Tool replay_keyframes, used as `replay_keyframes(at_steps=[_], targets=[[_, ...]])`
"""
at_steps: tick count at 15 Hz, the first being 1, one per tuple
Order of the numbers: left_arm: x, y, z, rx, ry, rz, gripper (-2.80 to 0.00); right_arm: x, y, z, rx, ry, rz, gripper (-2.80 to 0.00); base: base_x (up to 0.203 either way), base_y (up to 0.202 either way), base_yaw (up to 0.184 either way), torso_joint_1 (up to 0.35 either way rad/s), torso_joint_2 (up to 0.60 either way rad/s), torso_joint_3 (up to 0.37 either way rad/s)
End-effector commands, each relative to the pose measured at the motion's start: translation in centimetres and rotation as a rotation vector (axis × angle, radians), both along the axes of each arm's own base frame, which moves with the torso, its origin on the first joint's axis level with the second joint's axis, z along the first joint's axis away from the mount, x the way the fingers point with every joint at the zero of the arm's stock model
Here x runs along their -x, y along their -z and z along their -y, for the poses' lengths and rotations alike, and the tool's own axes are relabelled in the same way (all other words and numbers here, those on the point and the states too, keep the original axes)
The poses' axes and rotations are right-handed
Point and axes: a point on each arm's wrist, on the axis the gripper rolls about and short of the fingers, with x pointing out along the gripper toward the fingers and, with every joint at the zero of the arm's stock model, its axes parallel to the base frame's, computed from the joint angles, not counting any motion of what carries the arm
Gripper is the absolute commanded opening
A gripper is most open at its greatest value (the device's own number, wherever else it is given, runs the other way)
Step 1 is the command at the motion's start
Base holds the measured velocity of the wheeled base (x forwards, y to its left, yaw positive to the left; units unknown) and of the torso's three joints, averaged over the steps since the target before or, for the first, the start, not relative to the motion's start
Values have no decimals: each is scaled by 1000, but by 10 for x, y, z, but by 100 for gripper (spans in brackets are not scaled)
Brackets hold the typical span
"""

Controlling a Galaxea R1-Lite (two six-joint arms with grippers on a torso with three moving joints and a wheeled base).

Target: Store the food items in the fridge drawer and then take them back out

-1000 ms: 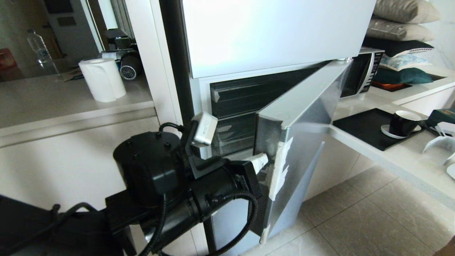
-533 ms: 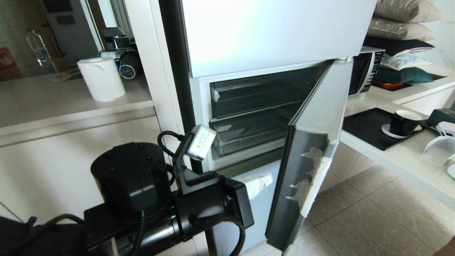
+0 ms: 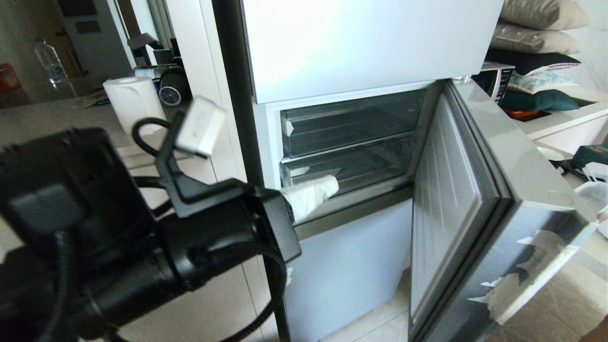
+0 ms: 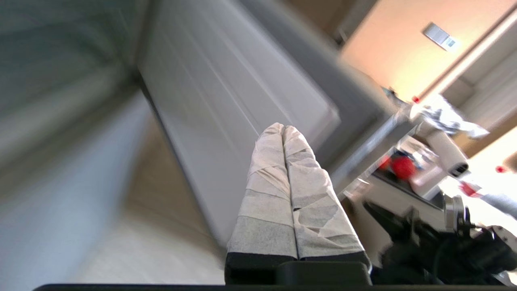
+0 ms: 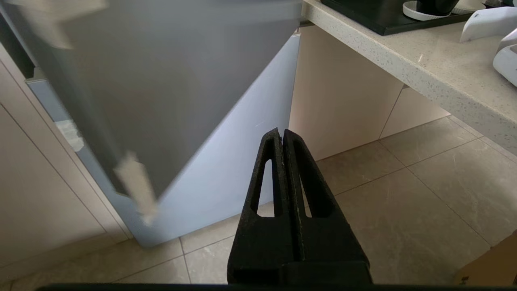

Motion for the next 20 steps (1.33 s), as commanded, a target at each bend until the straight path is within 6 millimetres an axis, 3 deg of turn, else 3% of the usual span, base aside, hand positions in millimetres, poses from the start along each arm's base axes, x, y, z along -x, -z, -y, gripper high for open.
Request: replay_keyframes(at_steps=[1,3,5,7,9,11,15,20], targets=[[30,-55,-44,31,-55,122,-280,0,0,0,0,-1,-1,-280,0,0,0,0,0,0],[49,-77,-76,-17,-161,165,-280,0,0,0,0,-1,-1,-280,0,0,0,0,0,0],[73,-86,-118,-20,-329,210,-280,0,0,0,0,-1,-1,-280,0,0,0,0,0,0],[94,-78,-151,-23,-505,236,-280,0,0,0,0,-1,-1,-280,0,0,0,0,0,0],[107,-59,-169,-76,-666,243,-280,0,0,0,0,-1,-1,-280,0,0,0,0,0,0],[117,-32,-181,-160,-824,230,-280,0,0,0,0,-1,-1,-280,0,0,0,0,0,0],[126,48,-189,-298,-981,54,-280,0,0,0,0,-1,-1,-280,0,0,0,0,0,0],[142,138,-192,-531,-958,-92,-280,0,0,0,0,-1,-1,-280,0,0,0,0,0,0]])
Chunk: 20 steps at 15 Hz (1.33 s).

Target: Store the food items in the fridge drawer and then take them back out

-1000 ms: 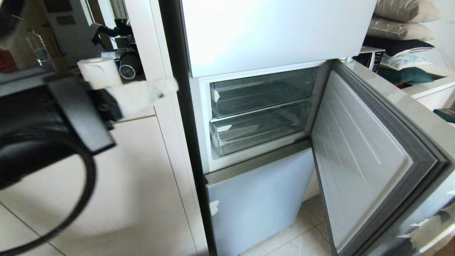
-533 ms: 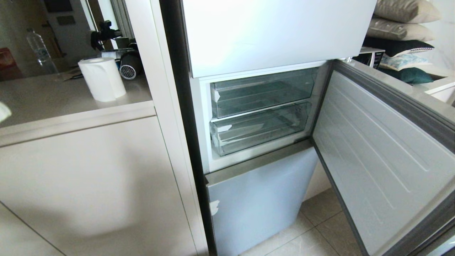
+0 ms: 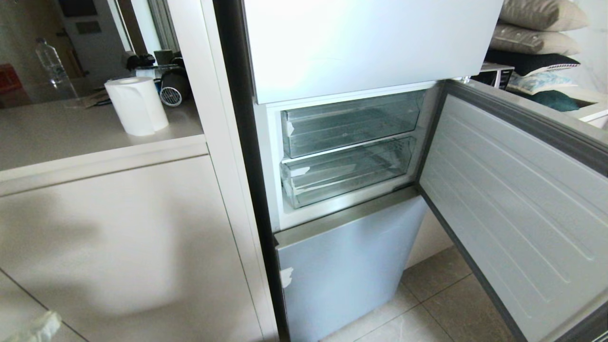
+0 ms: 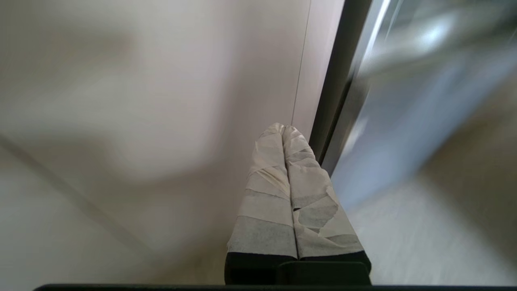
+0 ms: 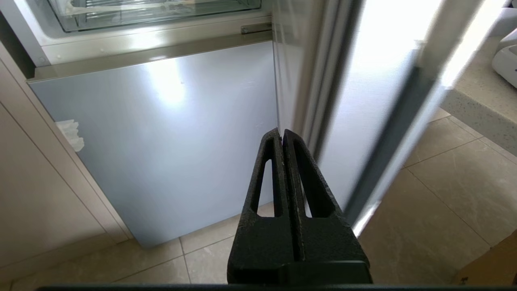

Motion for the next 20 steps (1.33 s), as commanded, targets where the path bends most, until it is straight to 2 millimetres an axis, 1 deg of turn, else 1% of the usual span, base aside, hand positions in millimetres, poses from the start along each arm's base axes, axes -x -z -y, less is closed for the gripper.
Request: replay_keyframes(at_steps=[1,3,5,8,10,13,14,15,17,20], targets=[[18,36,-1,-32,24,-60,-280,0,0,0,0,-1,-1,-280,0,0,0,0,0,0],[33,47,-2,-34,83,-83,-280,0,0,0,3,-1,-1,-280,0,0,0,0,0,0],[40,54,-1,-30,107,-163,-280,0,0,0,3,-1,-1,-280,0,0,0,0,0,0],[41,53,-1,-14,-34,-155,-280,0,0,0,3,-1,-1,-280,0,0,0,0,0,0],[42,53,-1,-1,-19,-97,-280,0,0,0,3,-1,-1,-280,0,0,0,0,0,0],[55,58,0,-46,66,95,-280,0,0,0,3,-1,-1,-280,0,0,0,0,0,0],[58,61,1,-81,82,131,-280,0,0,0,4,-1,-1,-280,0,0,0,0,0,0],[60,63,0,-93,86,142,-280,0,0,0,3,-1,-1,-280,0,0,0,0,0,0],[59,64,0,1,50,133,-280,0,0,0,2,-1,-1,-280,0,0,0,0,0,0],[59,64,0,-27,50,130,-280,0,0,0,5,-1,-1,-280,0,0,0,0,0,0]])
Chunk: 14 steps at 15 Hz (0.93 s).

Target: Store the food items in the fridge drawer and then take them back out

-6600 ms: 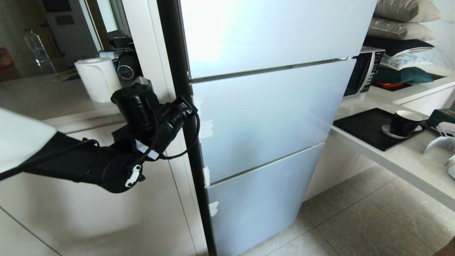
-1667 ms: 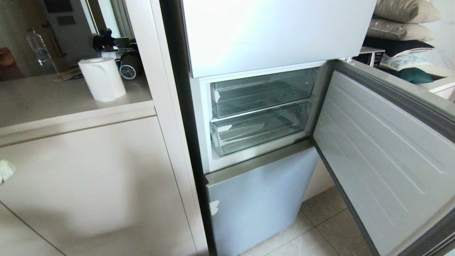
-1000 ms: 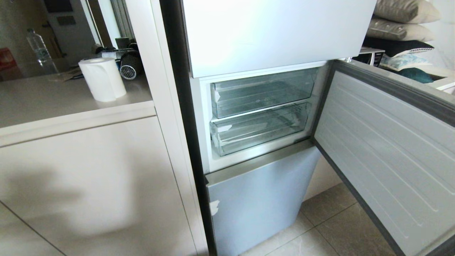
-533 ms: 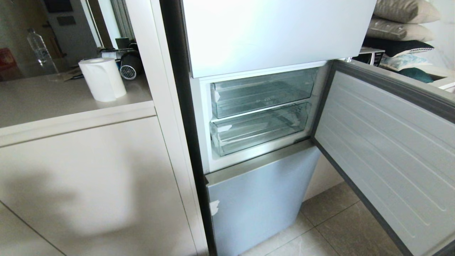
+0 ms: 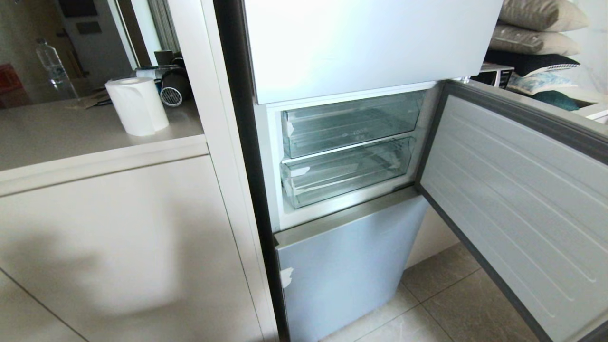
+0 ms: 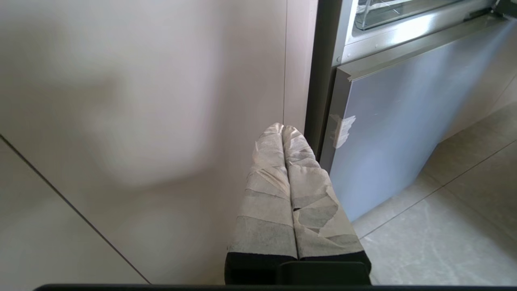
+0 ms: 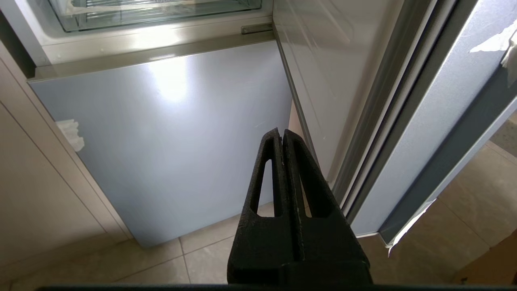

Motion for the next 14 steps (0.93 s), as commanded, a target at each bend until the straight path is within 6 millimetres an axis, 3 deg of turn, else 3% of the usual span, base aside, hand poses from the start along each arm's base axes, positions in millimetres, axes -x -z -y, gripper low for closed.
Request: replay_keyframes(at_steps=[1,6,9,11,14], targets=[[1,1,0,-12,1,2,-280,0,0,0,31,-7,-4,-280,0,0,0,0,0,0],[1,1,0,23,0,4,-280,0,-2,0,49,-11,6,-280,0,0,0,0,0,0],[1,1,0,24,0,5,-280,8,-43,0,-38,-15,47,-280,0,0,0,0,0,0],[1,1,0,24,0,4,-280,-8,-73,0,-101,-12,-74,-280,0,0,0,0,0,0],[1,1,0,24,0,5,-280,-53,-101,-1,-153,3,-247,-280,0,0,0,0,0,0]])
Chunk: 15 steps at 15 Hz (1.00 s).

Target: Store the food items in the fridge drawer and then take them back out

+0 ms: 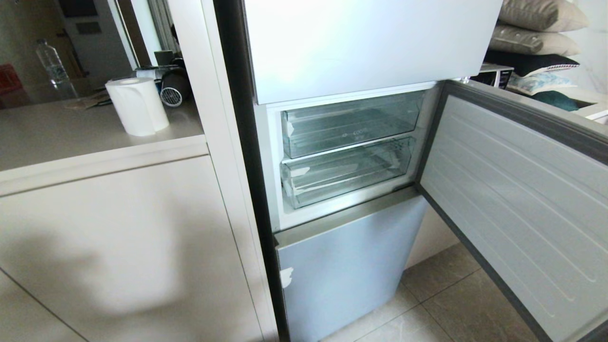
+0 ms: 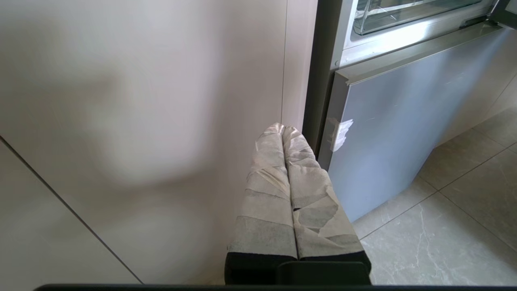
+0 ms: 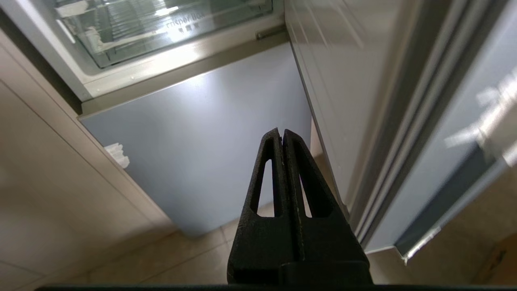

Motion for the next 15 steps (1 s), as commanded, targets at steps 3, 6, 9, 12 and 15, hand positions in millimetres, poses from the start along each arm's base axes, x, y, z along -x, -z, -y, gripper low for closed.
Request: replay_keyframes(at_steps=[3,6,9,12,15], targets=[[0,0,0,1,0,-3,-280,-72,-28,0,-28,11,-170,-280,0,0,0,0,0,0],[0,0,0,1,0,-1,-280,-94,-31,1,-23,53,-190,-280,0,0,0,0,0,0],[0,0,0,1,0,-1,-280,-124,-32,4,-2,195,-158,-280,0,0,0,0,0,0],[0,0,0,1,0,-1,-280,-141,-34,14,10,358,-130,-280,0,0,0,0,0,0],[0,0,0,1,0,-1,-280,-143,-40,29,15,483,-99,-280,0,0,0,0,0,0]])
